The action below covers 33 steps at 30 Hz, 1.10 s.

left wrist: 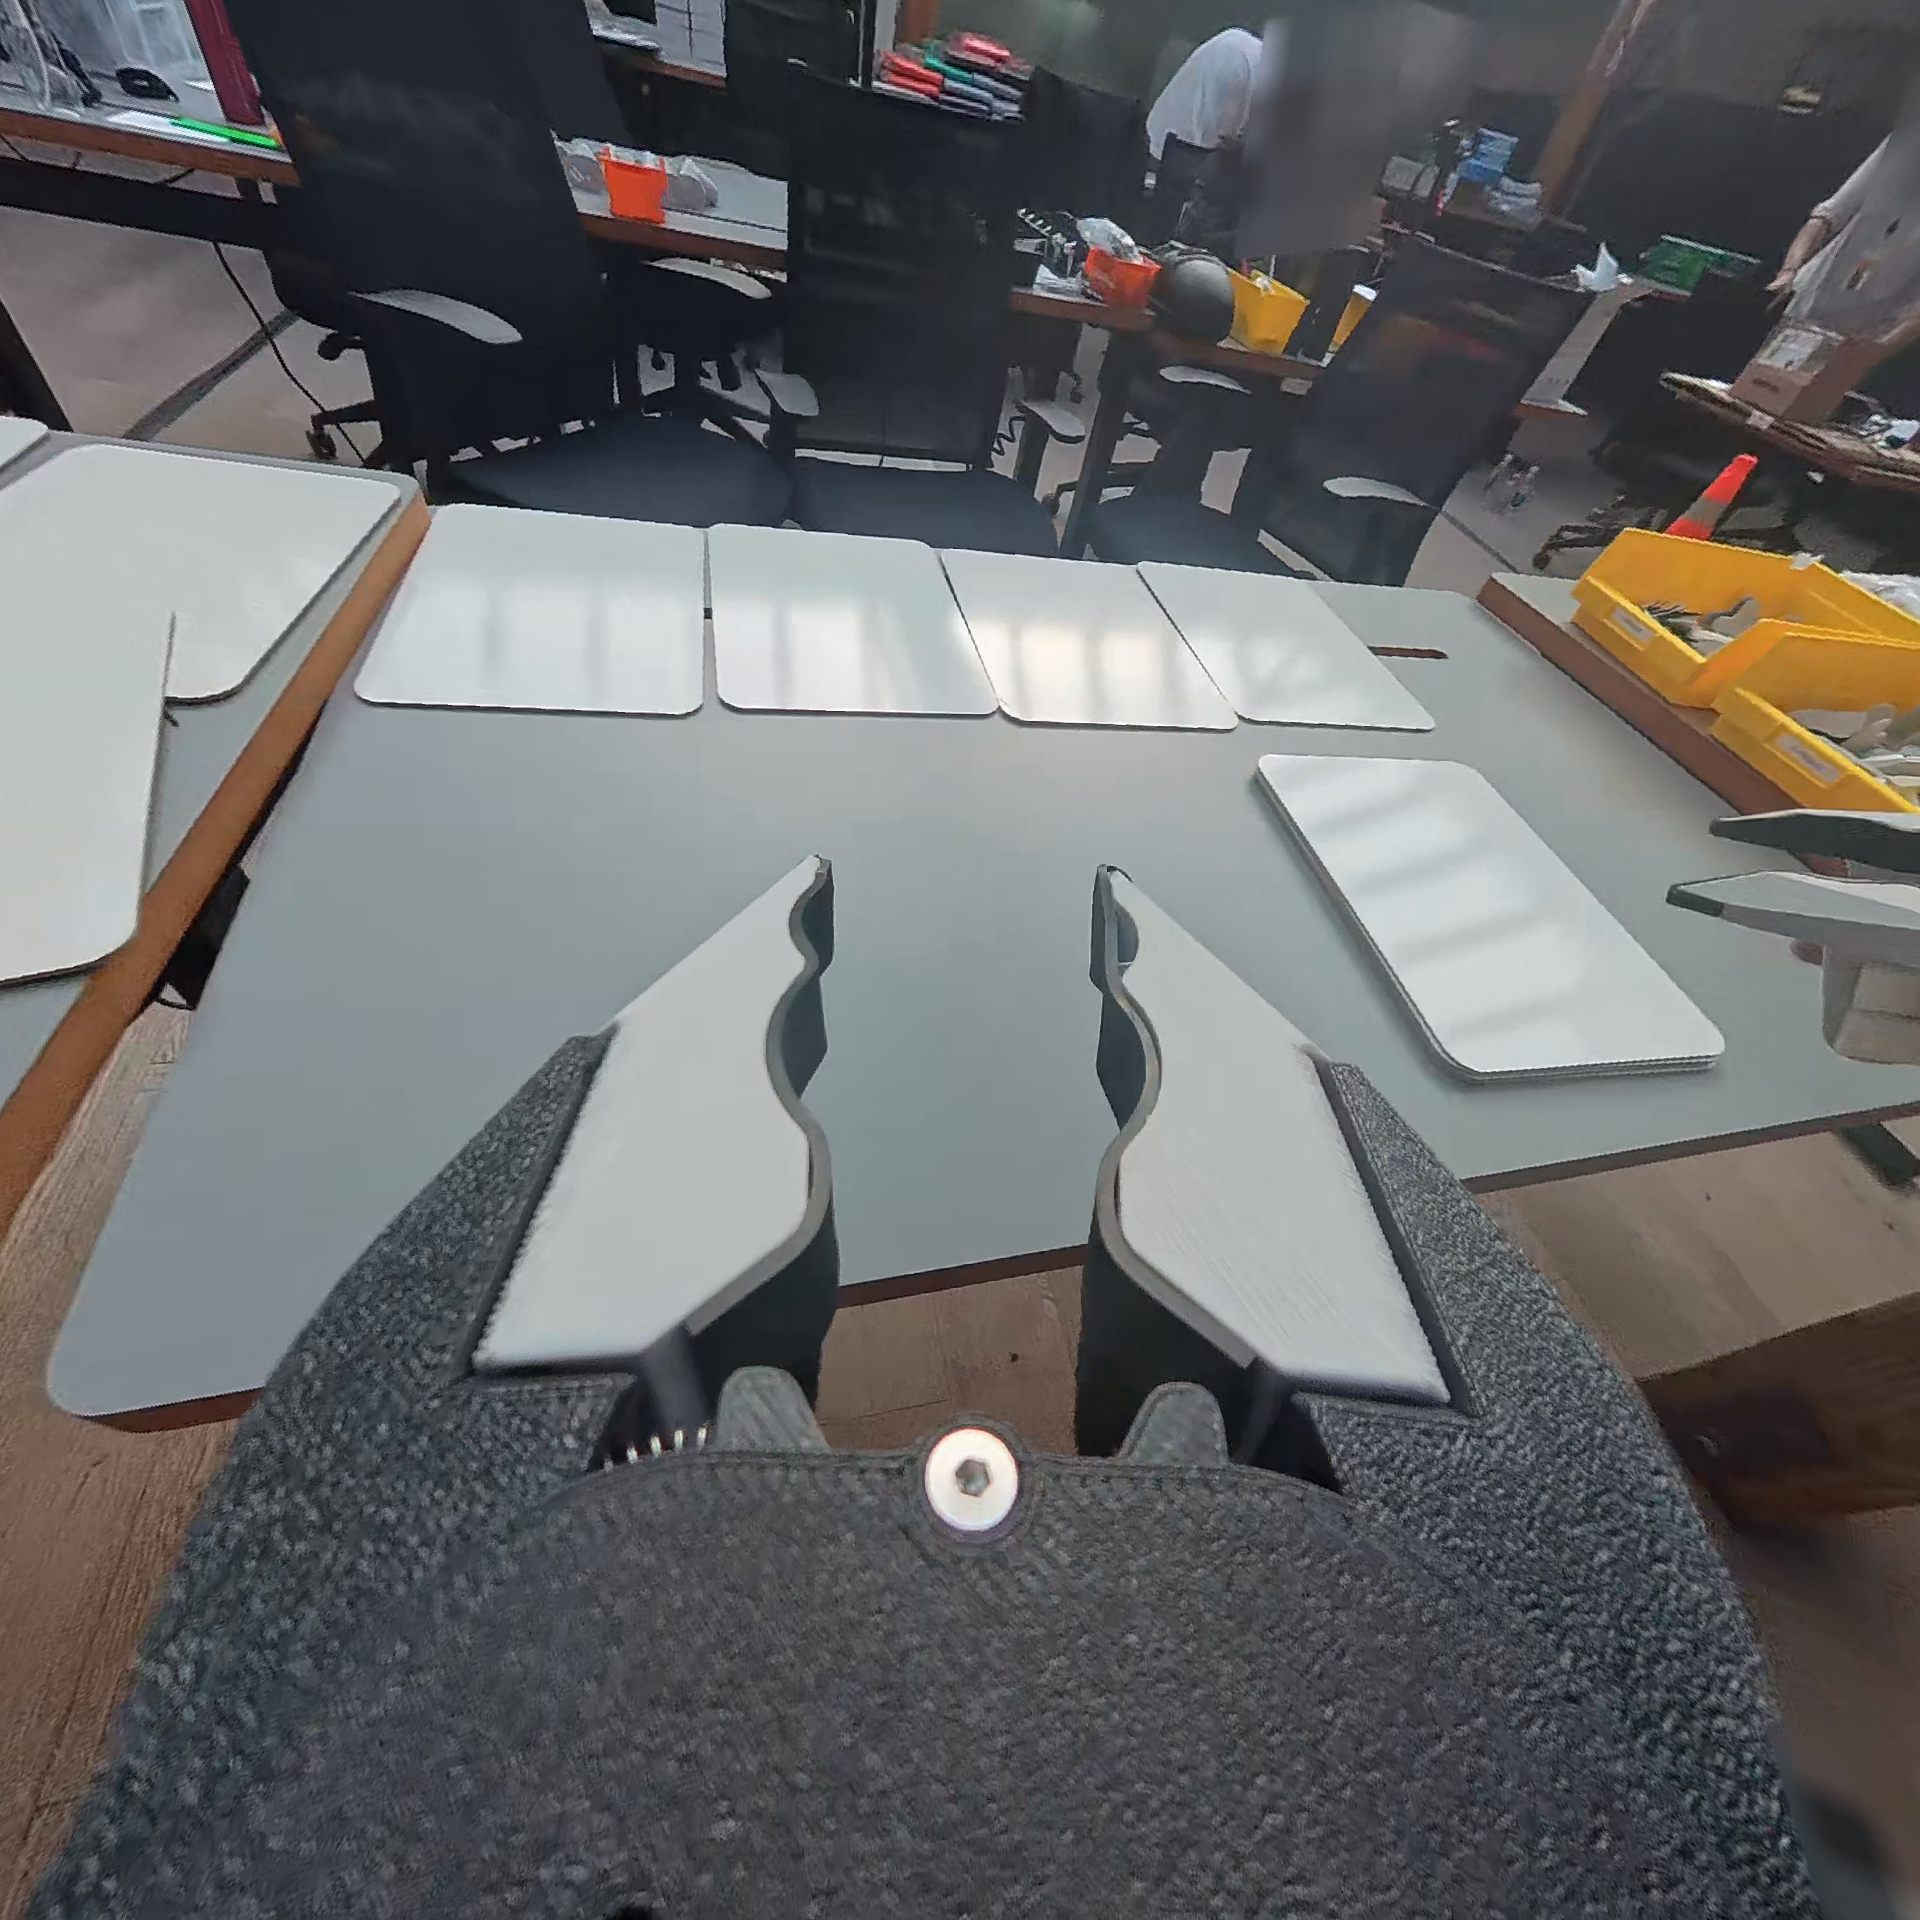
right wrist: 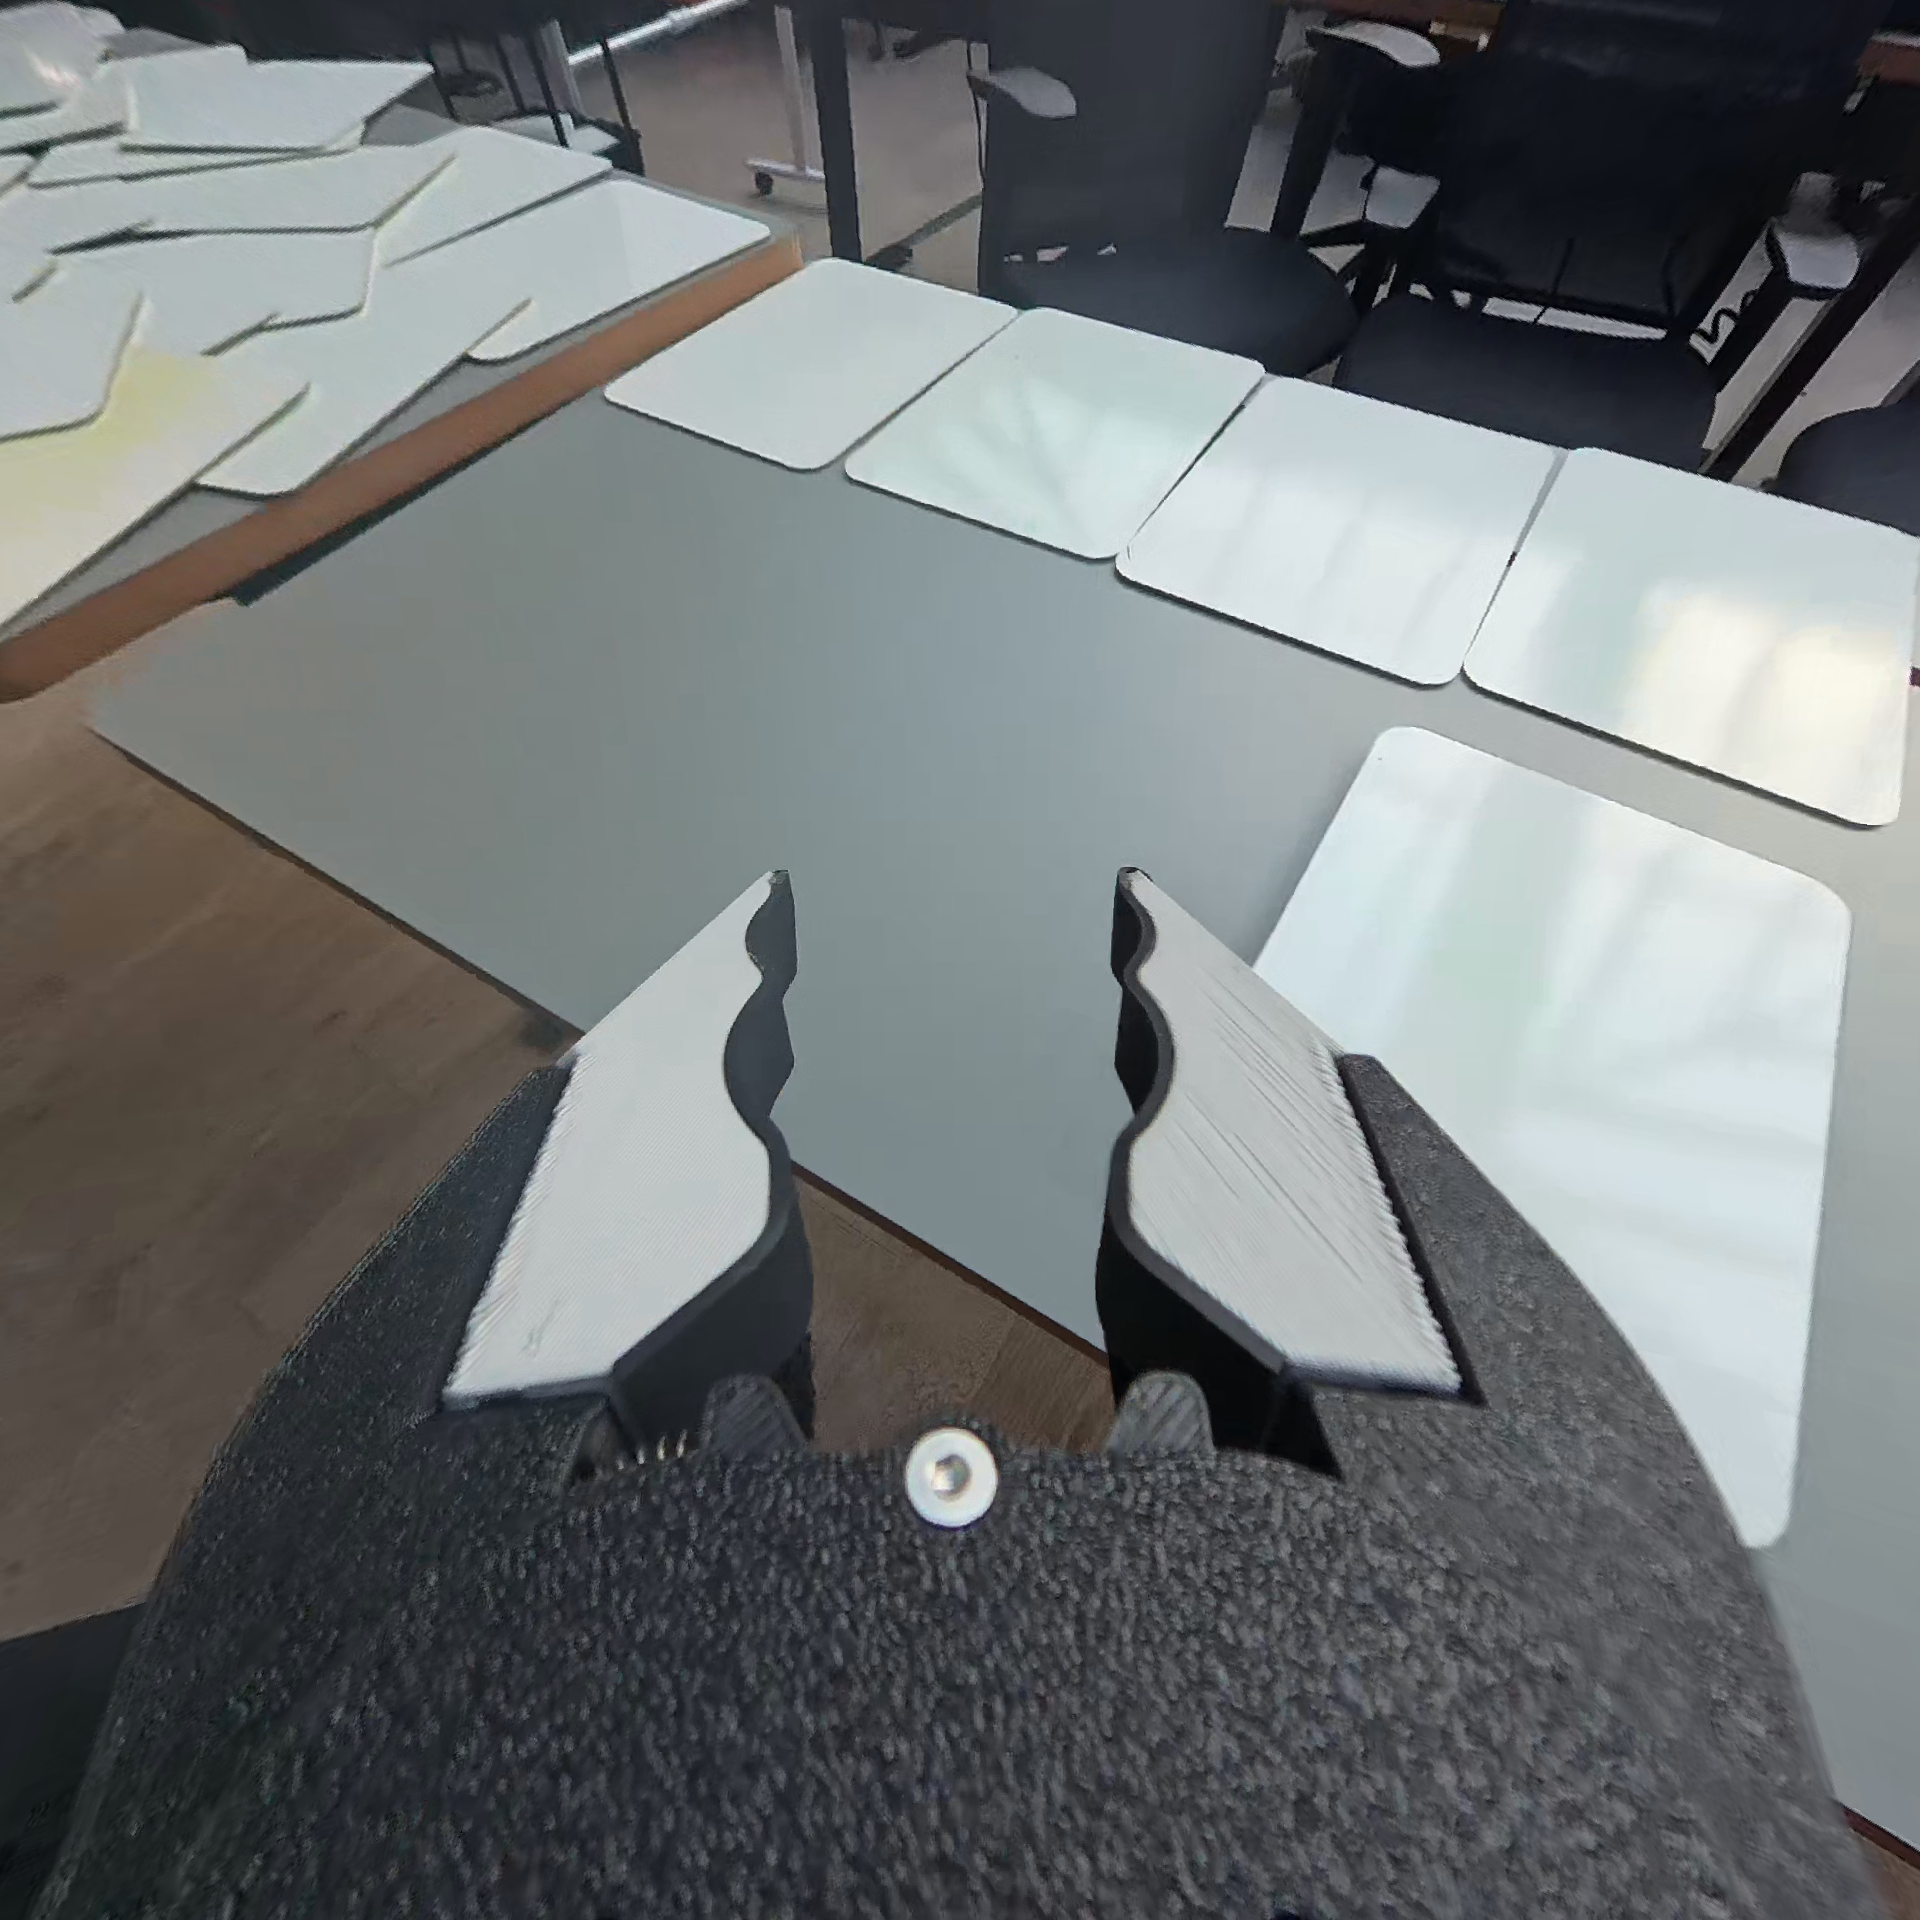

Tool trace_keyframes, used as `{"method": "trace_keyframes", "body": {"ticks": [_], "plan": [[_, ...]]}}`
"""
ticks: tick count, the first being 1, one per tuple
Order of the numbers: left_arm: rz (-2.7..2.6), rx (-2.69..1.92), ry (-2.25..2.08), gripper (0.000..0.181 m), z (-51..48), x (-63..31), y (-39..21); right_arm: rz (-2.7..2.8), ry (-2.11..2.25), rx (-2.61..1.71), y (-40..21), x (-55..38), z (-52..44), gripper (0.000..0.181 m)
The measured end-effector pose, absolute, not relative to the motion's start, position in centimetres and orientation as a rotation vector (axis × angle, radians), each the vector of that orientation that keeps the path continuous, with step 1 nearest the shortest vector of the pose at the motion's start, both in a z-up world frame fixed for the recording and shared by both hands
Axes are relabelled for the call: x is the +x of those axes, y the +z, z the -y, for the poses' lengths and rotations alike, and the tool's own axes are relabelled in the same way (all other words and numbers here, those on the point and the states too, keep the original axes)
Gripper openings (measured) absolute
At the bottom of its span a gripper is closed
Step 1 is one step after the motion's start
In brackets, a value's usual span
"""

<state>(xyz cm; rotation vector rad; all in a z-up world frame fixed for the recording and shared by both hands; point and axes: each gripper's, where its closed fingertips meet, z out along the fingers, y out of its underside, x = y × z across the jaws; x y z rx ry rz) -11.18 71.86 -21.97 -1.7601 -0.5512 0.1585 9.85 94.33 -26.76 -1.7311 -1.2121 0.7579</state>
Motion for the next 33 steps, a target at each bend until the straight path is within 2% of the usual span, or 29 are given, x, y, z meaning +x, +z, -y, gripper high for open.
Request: {"method": "trace_keyframes", "body": {"ticks": [4, 11, 17, 21, 28, 33], "plan": [[0.509, -1.77, 0.225, 0.054, -65.7, -17.9, -21.4, 1.139, 0.776, -1.753, -26.7, 1.8, -90.7, 0.071], [0.595, -1.791, 0.257, 0.058, -58.0, -27.7, -21.5, 1.197, 0.824, -1.826, -29.3, -11.6, -84.1, 0.078], [0.714, -1.808, 0.298, 0.059, -54.7, -34.0, -25.0, 1.396, 0.858, -1.829, -33.9, -24.4, -82.6, 0.085], [0.792, -1.83, 0.353, 0.06, -53.2, -38.0, -25.9, 1.468, 0.851, -1.836, -36.7, -35.4, -85.7, 0.084], [0.874, -1.872, 0.443, 0.057, -53.2, -46.1, -26.4, 1.407, 0.69, -1.901, -42.4, -55.1, -97.8, 0.087], [0.914, -1.914, 0.399, 0.056, -55.3, -49.5, -28.1, 1.386, 0.529, -2.097, -47.1, -61.1, -102.7, 0.085]]}}
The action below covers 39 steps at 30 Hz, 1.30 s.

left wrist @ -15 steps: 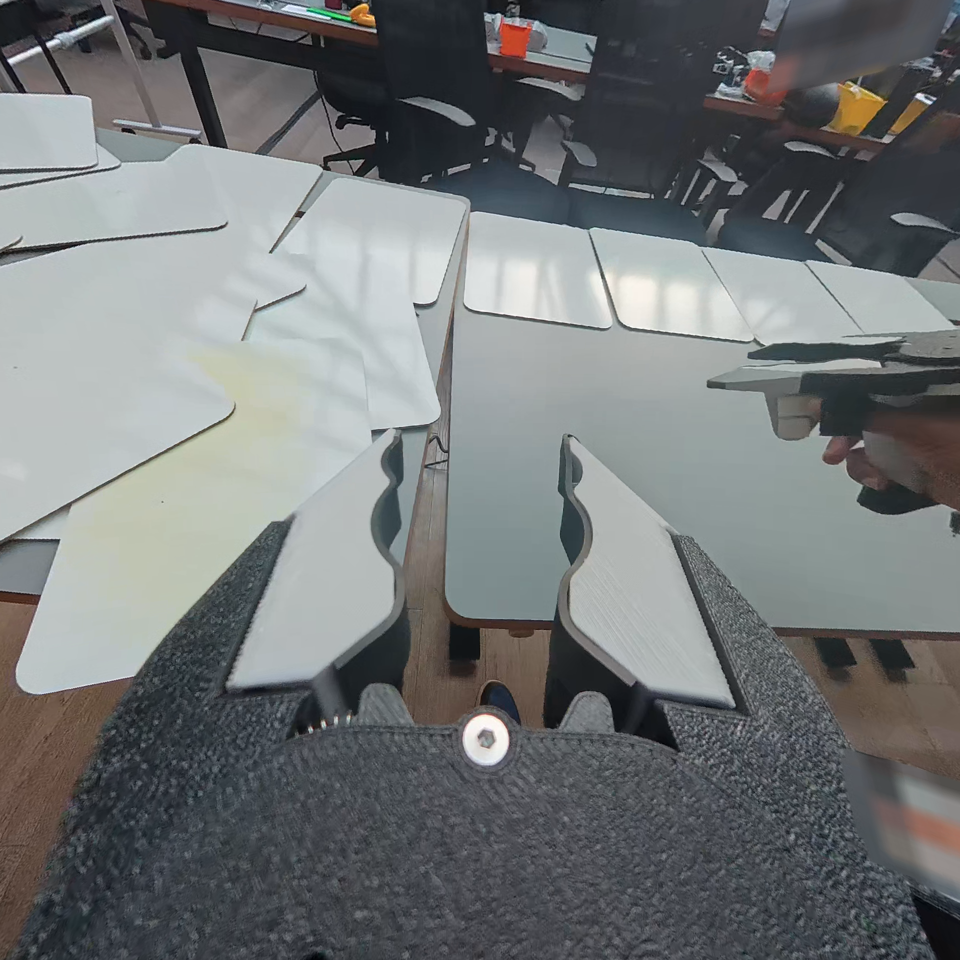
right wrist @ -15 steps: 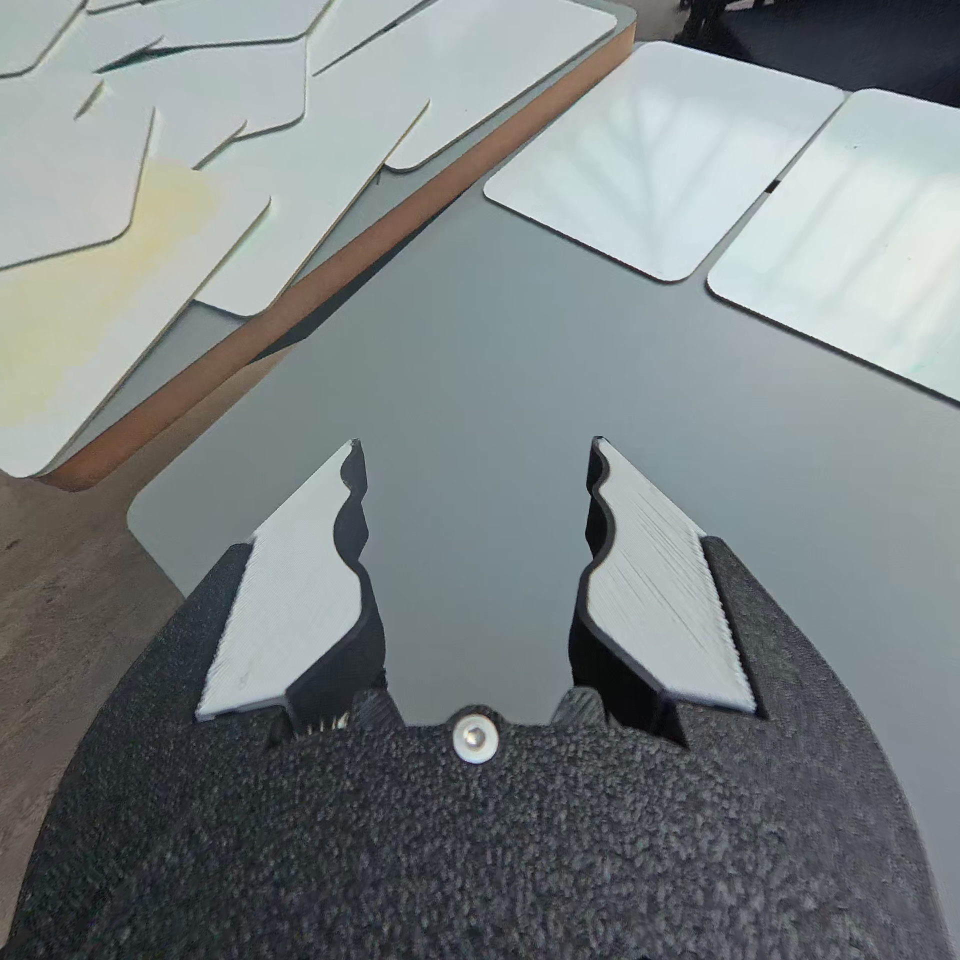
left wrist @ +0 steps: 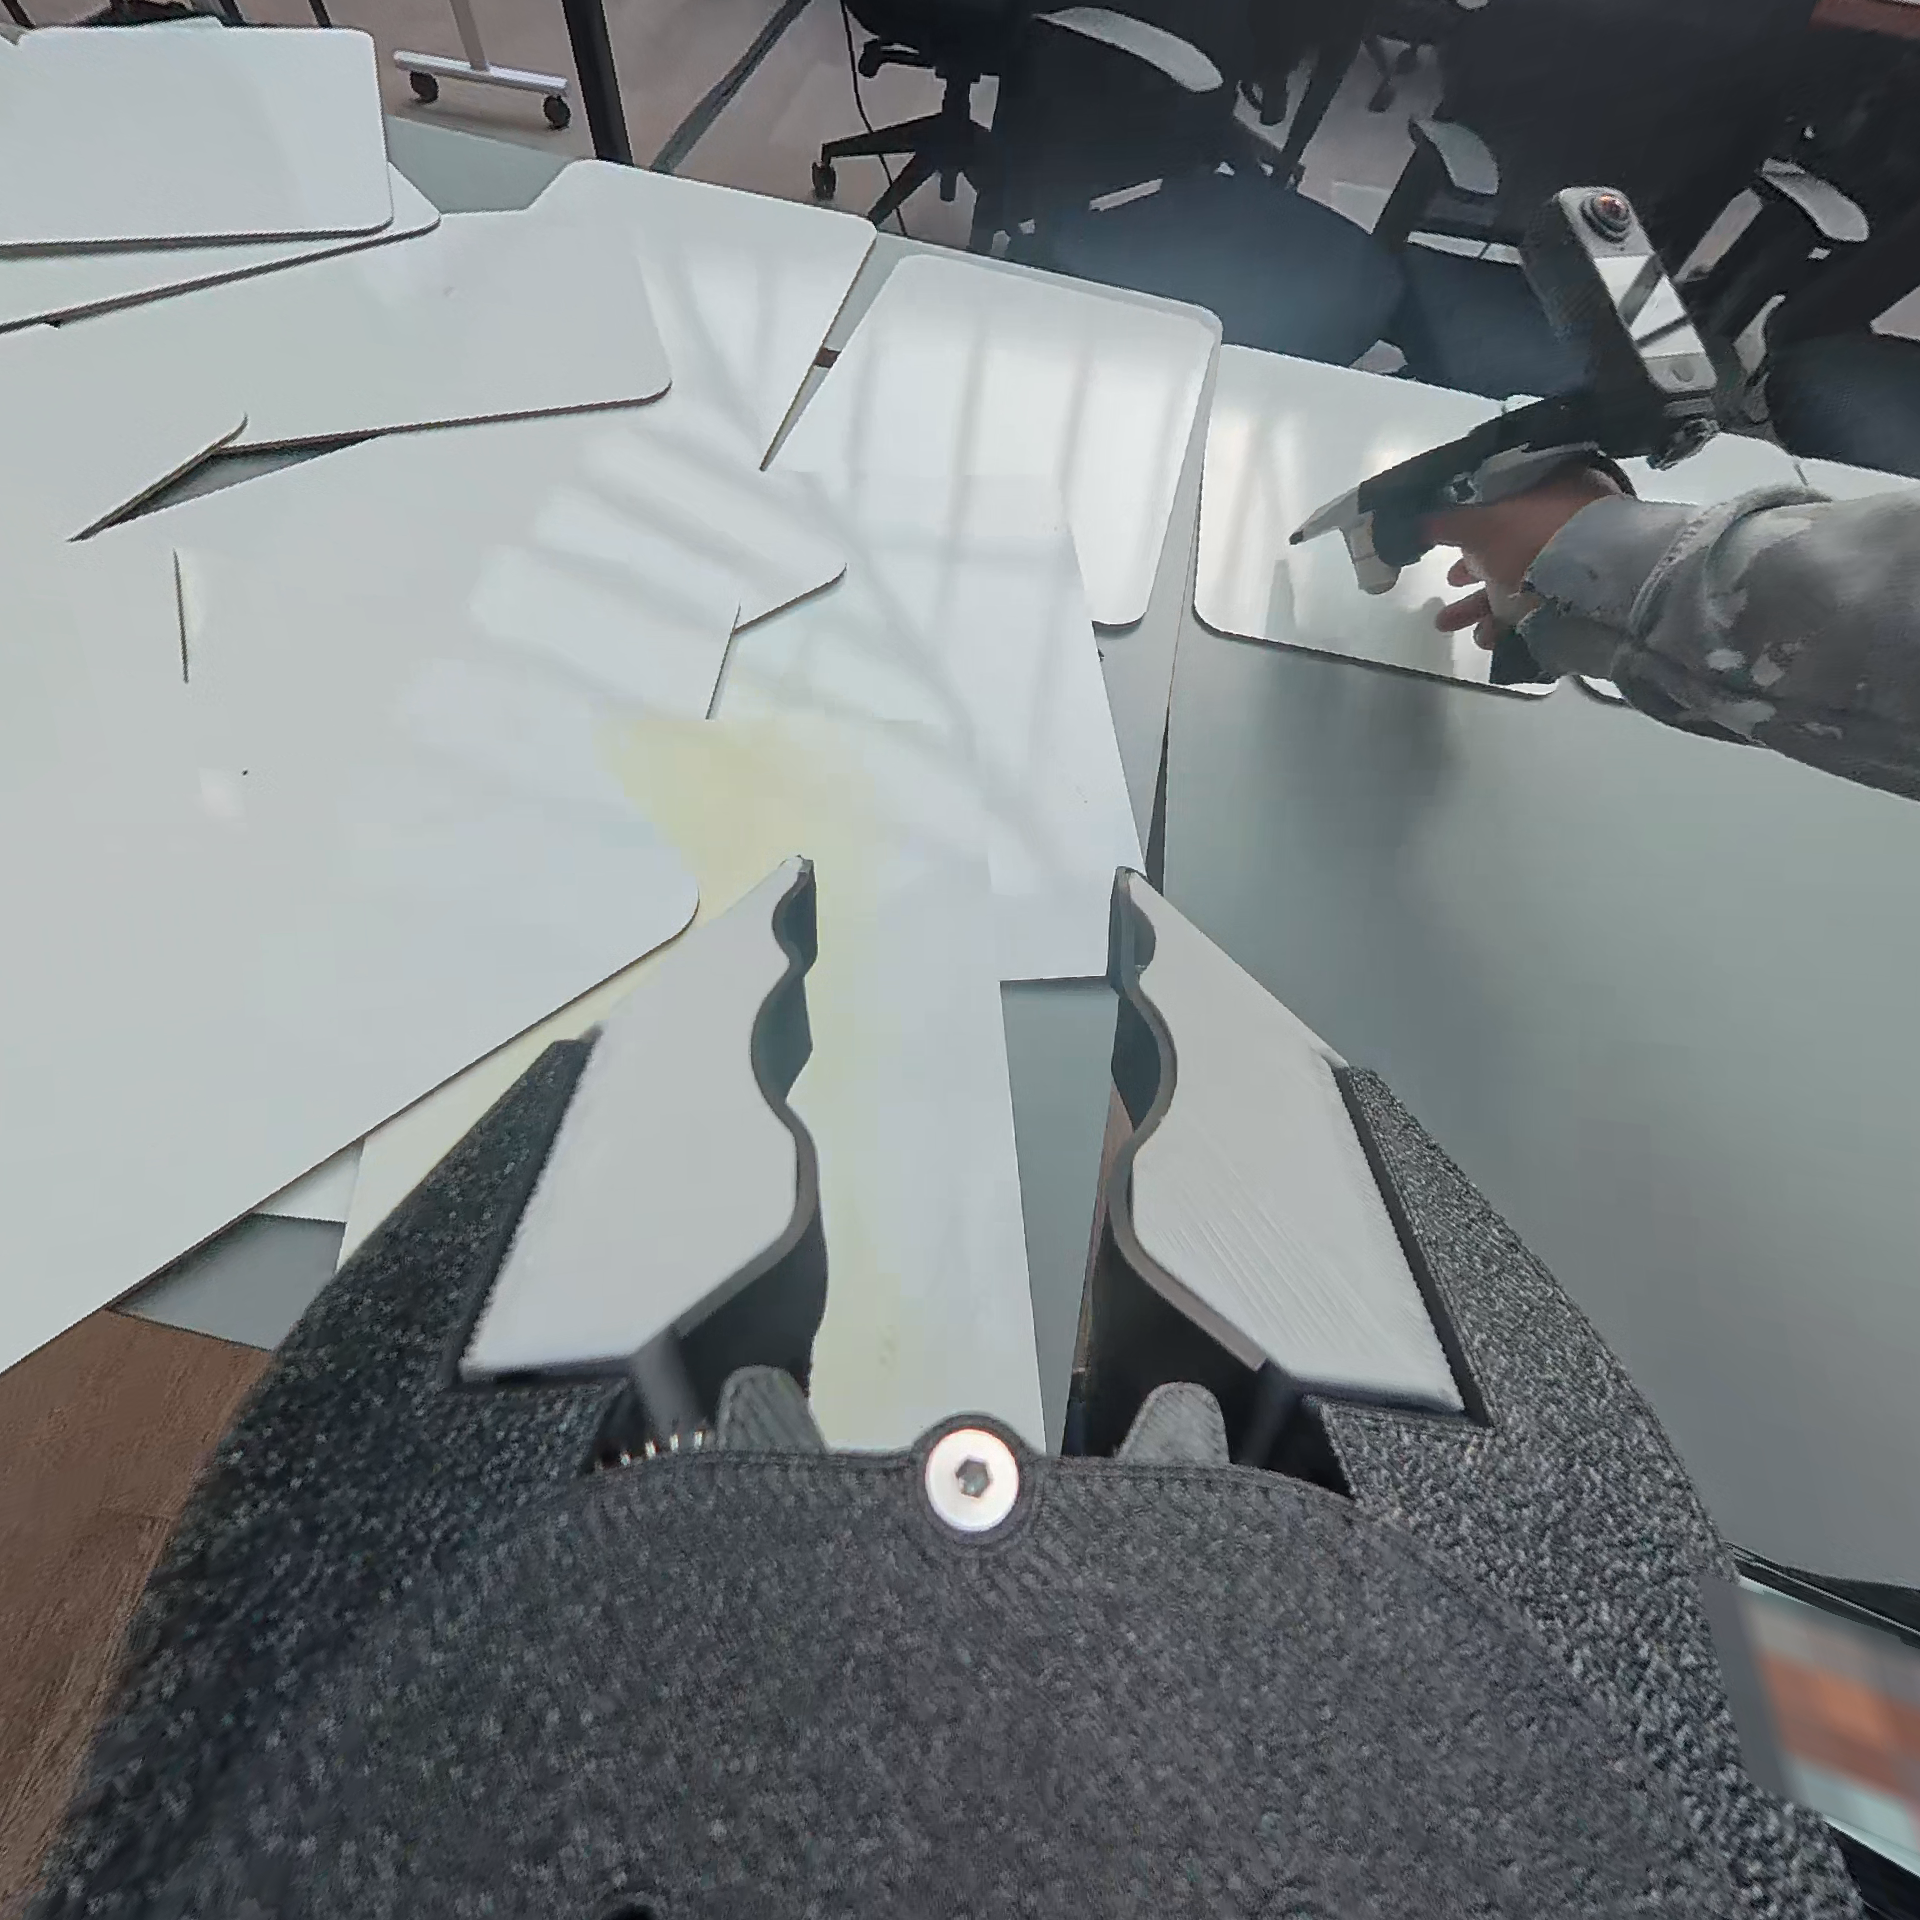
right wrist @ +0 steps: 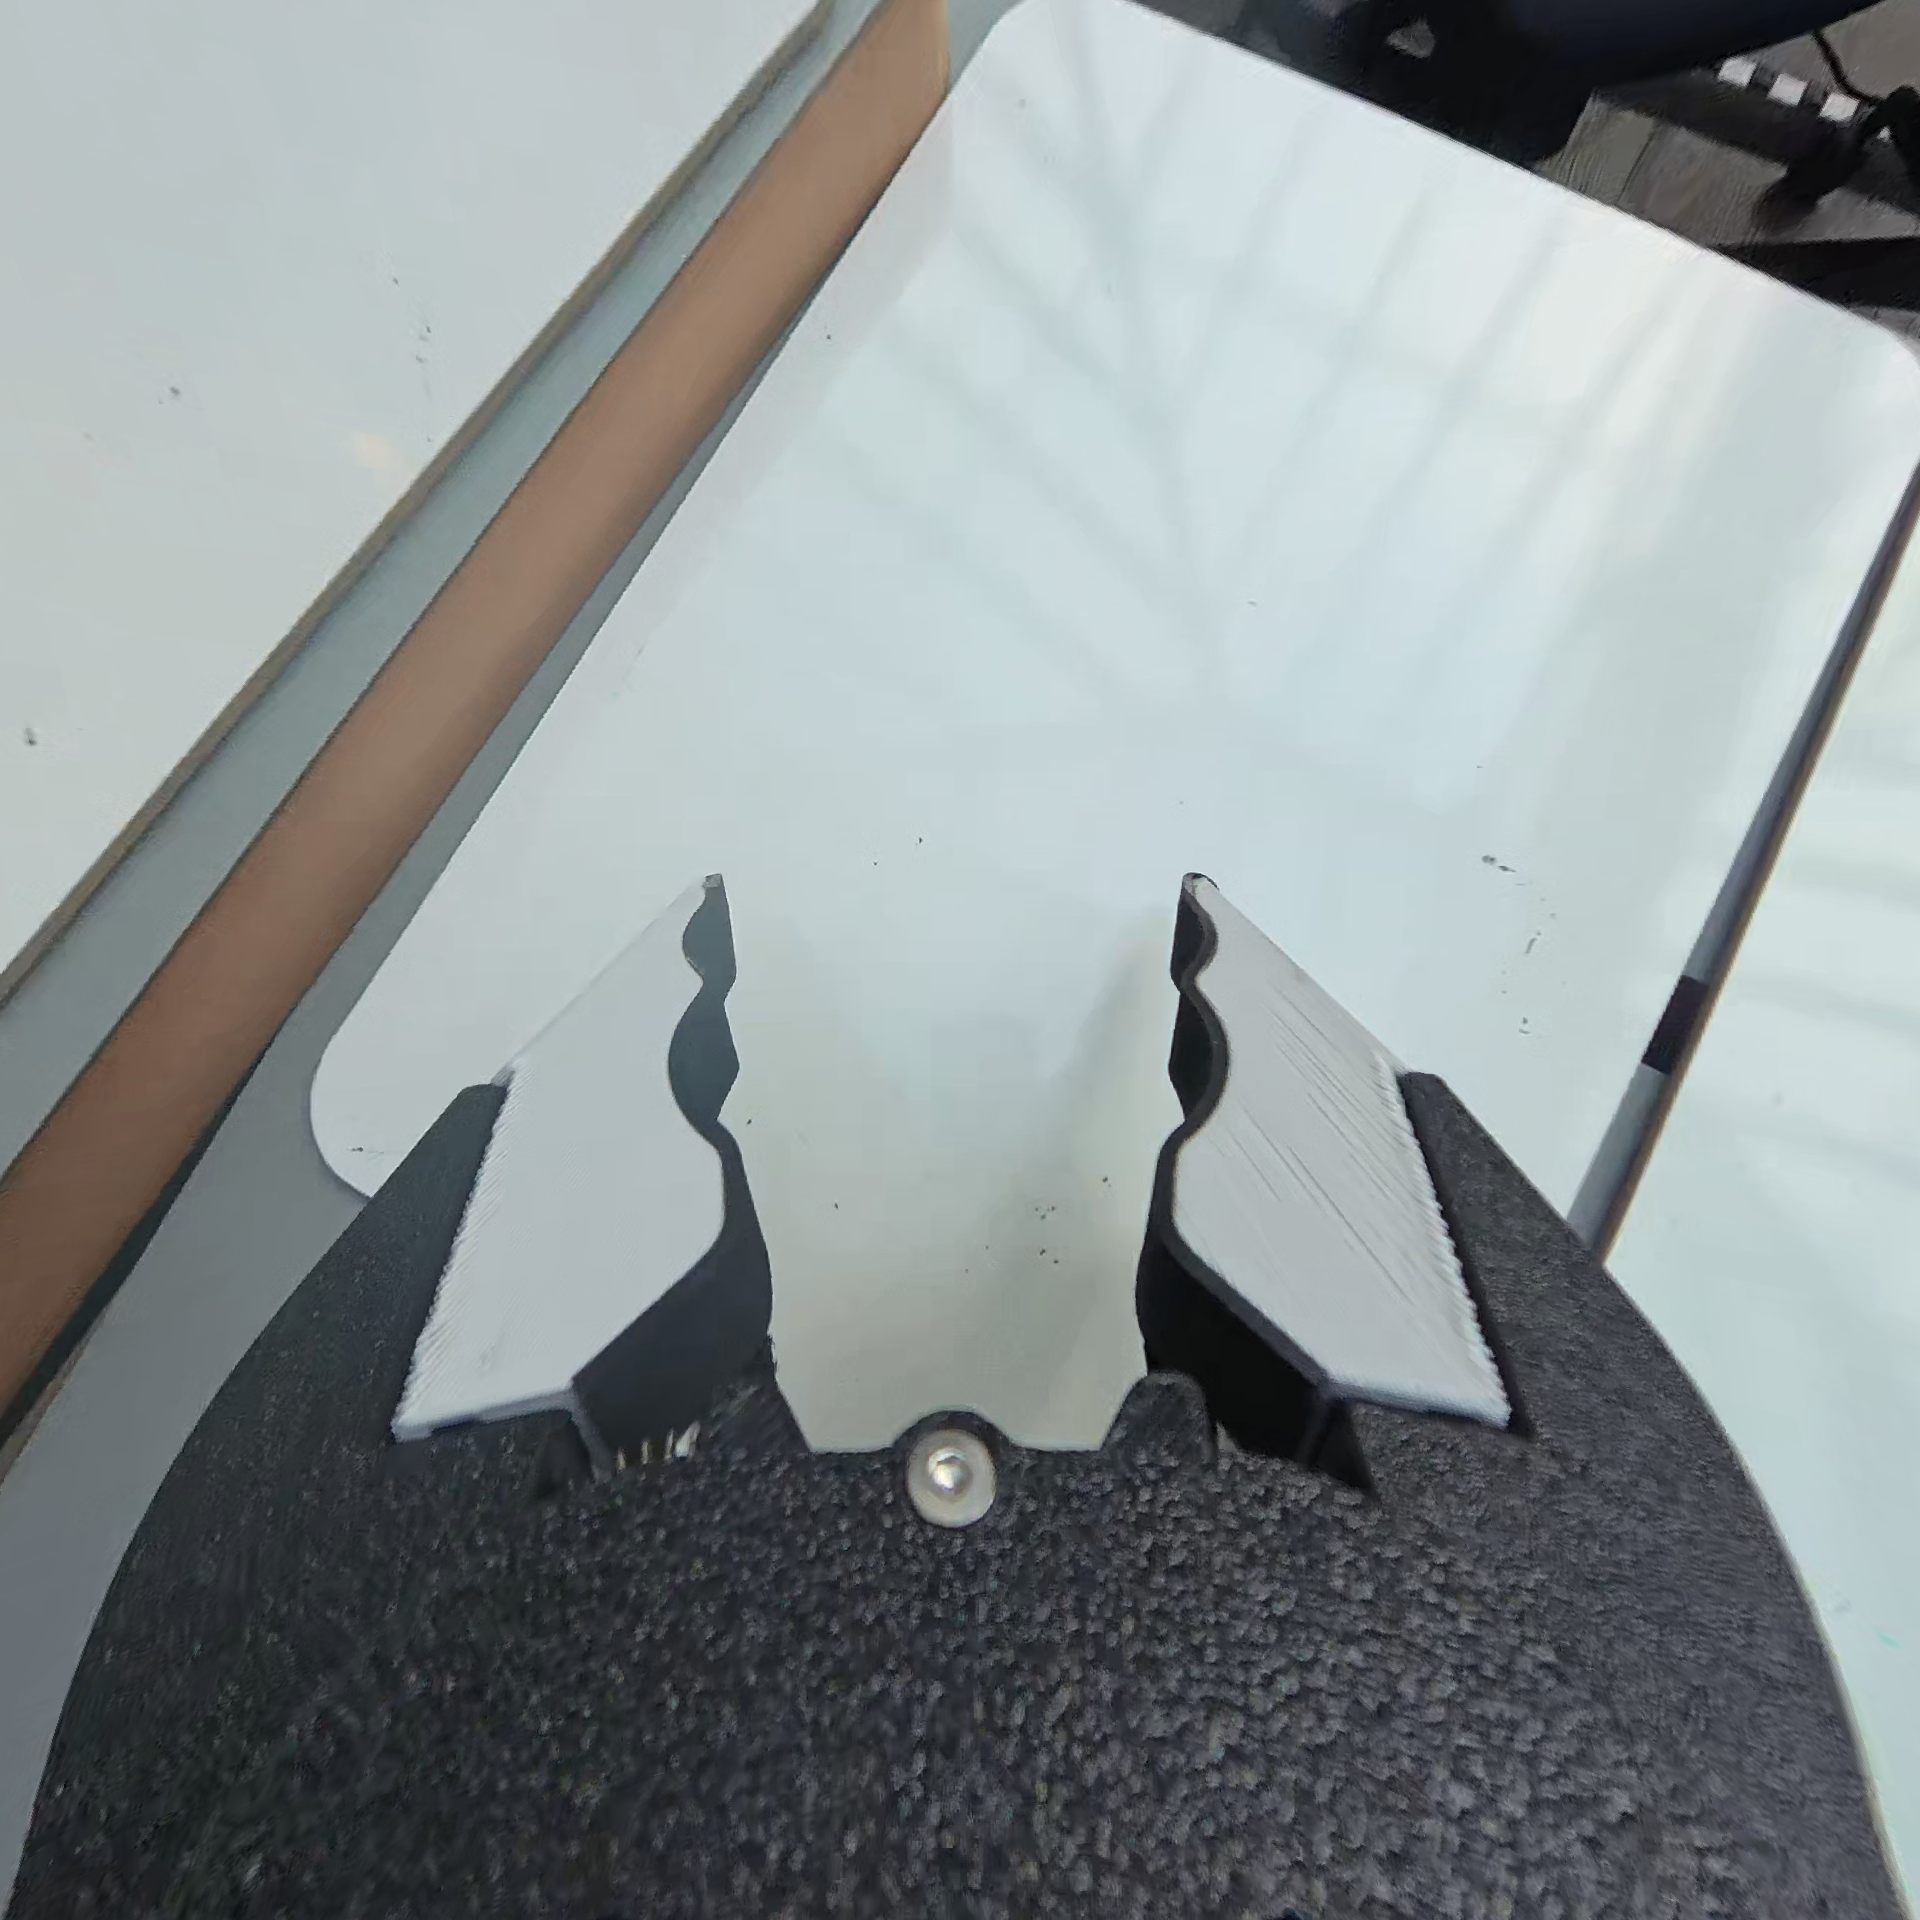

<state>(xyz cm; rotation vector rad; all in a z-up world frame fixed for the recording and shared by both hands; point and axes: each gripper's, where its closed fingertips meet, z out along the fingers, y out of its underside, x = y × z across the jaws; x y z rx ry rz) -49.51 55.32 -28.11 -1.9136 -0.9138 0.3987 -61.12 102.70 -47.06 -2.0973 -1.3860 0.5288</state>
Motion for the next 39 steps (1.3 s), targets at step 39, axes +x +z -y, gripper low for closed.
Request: {"method": "trace_keyframes", "body": {"ticks": [39], "plan": [[0.26, -2.118, -0.279, 0.062, -53.8, -28.4, -33.7, 0.479, 0.511, -2.262, -44.1, -8.2, -72.1, 0.109]]}}
